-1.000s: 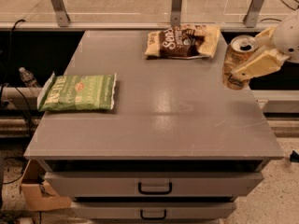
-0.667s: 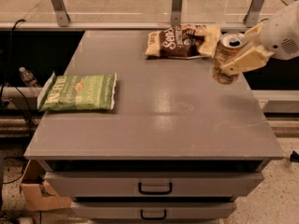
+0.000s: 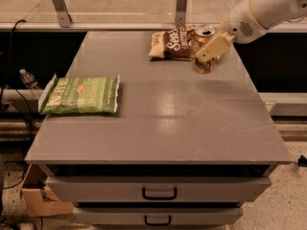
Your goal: Move orange can near brown chip bag
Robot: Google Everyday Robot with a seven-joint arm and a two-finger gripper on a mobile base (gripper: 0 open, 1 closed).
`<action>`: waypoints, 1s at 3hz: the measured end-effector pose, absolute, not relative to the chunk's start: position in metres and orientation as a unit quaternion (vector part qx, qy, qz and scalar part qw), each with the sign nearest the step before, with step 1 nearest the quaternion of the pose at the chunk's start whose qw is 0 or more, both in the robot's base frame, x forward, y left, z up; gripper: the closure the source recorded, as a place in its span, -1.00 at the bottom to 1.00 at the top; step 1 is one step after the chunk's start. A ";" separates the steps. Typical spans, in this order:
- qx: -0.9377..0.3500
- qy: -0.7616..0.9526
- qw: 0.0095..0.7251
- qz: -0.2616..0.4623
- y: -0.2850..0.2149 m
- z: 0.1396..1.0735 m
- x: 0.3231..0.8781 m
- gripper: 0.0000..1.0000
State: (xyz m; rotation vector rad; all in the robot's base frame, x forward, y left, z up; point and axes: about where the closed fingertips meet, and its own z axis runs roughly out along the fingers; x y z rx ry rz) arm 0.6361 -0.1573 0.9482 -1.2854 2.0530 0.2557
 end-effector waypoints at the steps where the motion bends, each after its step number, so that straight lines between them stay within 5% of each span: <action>1: -0.471 0.810 0.331 0.112 -0.142 0.939 0.667 1.00; 3: -0.425 0.835 0.328 0.119 -0.142 0.913 0.710 1.00</action>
Offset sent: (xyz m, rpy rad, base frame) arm 0.0854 0.0179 -0.0313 0.0612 0.1000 -0.1642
